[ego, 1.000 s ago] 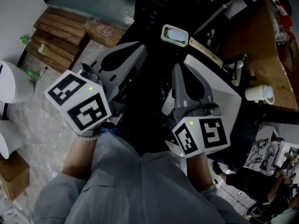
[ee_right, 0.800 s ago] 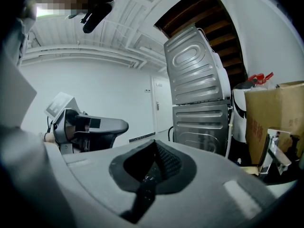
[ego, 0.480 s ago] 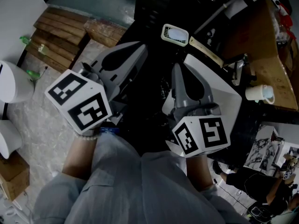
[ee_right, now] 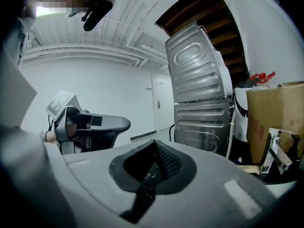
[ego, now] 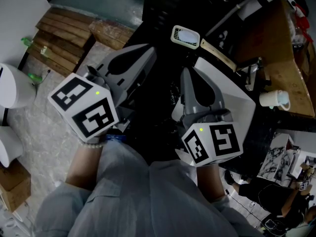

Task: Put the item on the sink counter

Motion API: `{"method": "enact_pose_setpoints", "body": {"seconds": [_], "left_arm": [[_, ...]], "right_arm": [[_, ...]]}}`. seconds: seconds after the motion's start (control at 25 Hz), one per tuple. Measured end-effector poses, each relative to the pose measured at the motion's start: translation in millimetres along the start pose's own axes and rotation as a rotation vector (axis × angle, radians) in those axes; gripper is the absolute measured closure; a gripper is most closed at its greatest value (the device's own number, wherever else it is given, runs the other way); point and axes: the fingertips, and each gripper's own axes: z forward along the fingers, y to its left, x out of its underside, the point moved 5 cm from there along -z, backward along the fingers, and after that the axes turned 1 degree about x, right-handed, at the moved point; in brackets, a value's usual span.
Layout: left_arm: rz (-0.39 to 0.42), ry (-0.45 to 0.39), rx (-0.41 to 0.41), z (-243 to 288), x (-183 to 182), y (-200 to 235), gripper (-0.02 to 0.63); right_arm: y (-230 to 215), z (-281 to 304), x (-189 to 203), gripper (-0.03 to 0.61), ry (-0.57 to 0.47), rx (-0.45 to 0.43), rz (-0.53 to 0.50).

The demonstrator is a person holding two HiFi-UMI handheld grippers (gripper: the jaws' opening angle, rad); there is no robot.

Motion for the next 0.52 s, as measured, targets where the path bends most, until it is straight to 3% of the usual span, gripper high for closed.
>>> {"method": "enact_pose_setpoints", "body": {"seconds": [0.52], "left_arm": [[-0.004,0.003,0.0,-2.3,1.2,0.1,0.609]], "right_arm": [[2.3,1.2,7.0,0.581,0.025,-0.005,-0.002]]}}
